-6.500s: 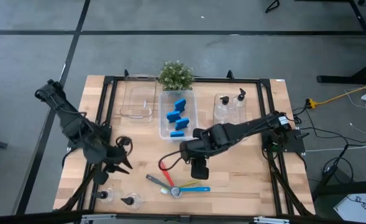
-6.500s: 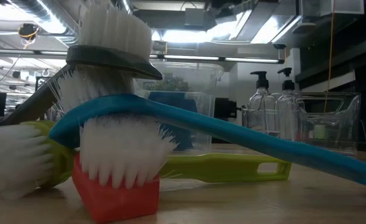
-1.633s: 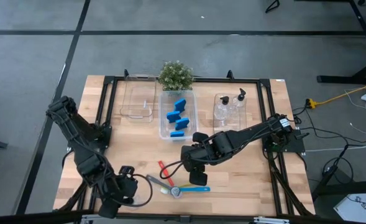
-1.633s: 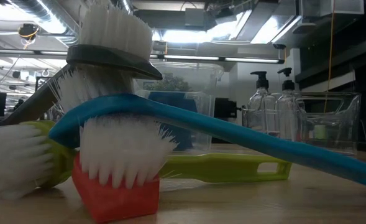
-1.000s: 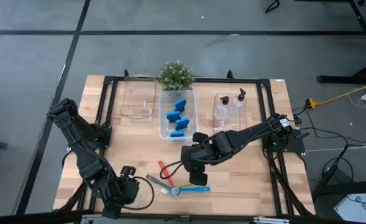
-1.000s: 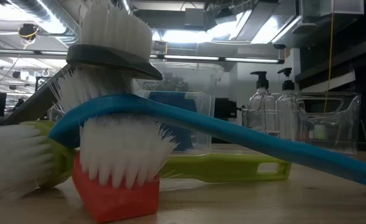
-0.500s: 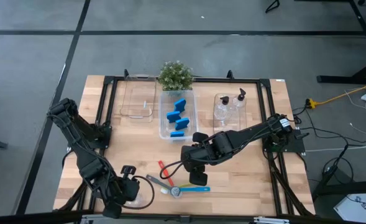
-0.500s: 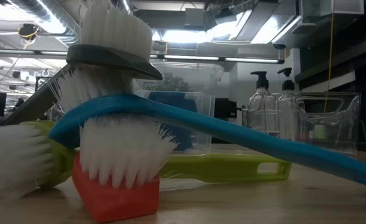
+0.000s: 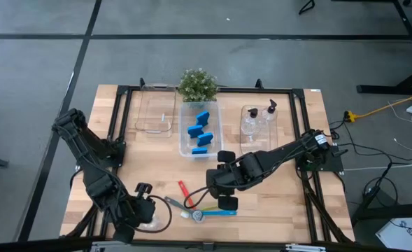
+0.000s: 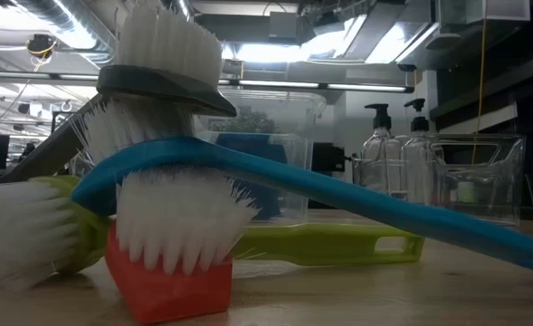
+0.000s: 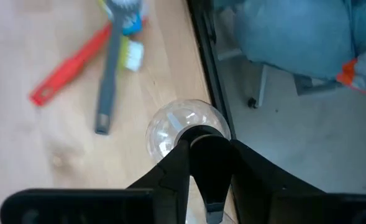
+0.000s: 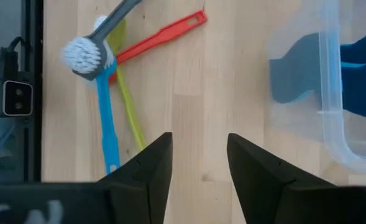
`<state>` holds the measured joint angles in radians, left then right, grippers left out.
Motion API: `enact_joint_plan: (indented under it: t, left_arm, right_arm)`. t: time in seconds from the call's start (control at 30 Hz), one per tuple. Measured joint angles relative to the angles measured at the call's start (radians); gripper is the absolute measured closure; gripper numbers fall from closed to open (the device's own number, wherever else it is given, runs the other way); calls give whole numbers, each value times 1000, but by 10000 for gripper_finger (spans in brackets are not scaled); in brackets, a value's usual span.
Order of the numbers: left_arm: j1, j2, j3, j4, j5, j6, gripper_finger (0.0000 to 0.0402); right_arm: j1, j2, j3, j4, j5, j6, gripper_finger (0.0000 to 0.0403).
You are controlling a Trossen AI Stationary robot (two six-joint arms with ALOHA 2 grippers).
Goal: Pick & Place Kitchen Sink Supplies
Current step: Put the transparent bottle into the right transparent bin
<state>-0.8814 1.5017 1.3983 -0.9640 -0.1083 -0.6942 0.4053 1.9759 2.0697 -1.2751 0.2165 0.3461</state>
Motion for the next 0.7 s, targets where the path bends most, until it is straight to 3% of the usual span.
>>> enact_joint_plan:
  t: [0.33,0.7]
  left_arm:
    - [83,-13,104,-12,-112,141,318]
    - [421,-13,120,43,87,394,316]
  right_arm:
    - [8,-11,0,-114,-23,-14,250]
    - [9,-90,0,-299,-18,81,250]
